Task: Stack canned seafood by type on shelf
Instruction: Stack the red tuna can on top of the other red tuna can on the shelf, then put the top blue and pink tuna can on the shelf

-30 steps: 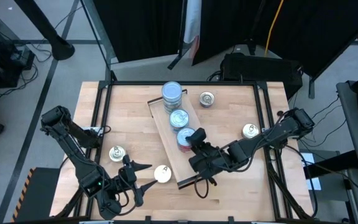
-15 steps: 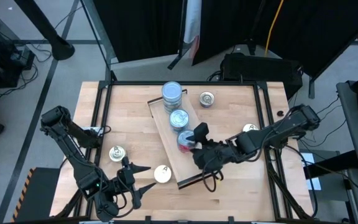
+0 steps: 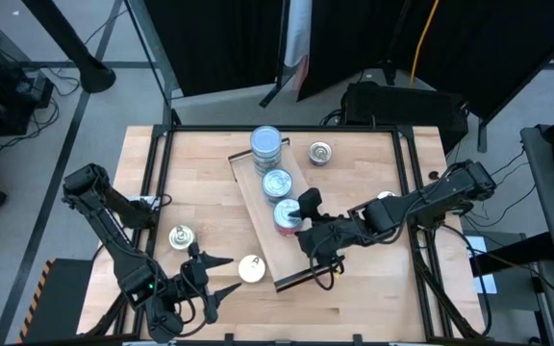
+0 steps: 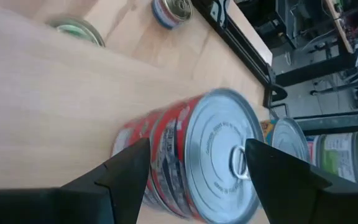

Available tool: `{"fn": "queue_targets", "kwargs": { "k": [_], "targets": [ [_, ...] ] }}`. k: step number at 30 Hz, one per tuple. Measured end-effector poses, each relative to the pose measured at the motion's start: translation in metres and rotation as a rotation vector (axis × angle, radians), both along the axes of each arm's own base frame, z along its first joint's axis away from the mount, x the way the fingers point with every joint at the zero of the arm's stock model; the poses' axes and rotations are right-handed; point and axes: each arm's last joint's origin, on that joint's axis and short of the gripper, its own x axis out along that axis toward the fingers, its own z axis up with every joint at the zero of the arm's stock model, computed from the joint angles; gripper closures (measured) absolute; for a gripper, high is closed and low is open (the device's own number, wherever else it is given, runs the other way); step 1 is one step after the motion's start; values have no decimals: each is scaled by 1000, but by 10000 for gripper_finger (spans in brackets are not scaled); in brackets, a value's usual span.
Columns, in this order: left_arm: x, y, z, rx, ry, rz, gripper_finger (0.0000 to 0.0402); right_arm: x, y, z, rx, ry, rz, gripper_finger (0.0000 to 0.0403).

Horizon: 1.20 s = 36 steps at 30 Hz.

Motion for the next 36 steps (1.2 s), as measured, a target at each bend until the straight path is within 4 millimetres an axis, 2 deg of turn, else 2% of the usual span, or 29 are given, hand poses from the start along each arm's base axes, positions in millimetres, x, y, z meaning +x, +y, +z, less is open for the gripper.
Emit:
{"fn": "queue_targets", "kwargs": {
  "k": [6, 10, 17, 23, 26, 30, 36],
  "targets": [
    [0, 0, 0, 0, 0, 0, 104, -4, 0, 4, -9, -11, -7, 149],
    [0, 0, 0, 1, 1, 0, 104, -15, 6, 12, -23, -44, -35, 149],
    [0, 0, 0, 1, 0, 0, 104, -60, 23, 36, 124, -88, -45, 149],
    [0, 0, 1, 1, -14, 11, 104, -102, 8, 39, 283, 0, -286, 149],
    [1, 0, 1, 1, -25, 19, 104, -116, -3, 28, 263, -20, -401, 149],
    [0, 0, 1, 4, -26, 20, 104, -131, -16, 1, 215, -46, -446, 155],
    [-3, 1, -2, 46, 9, 11, 104, -134, -38, -39, 304, -182, -468, 207]
  ]
}}
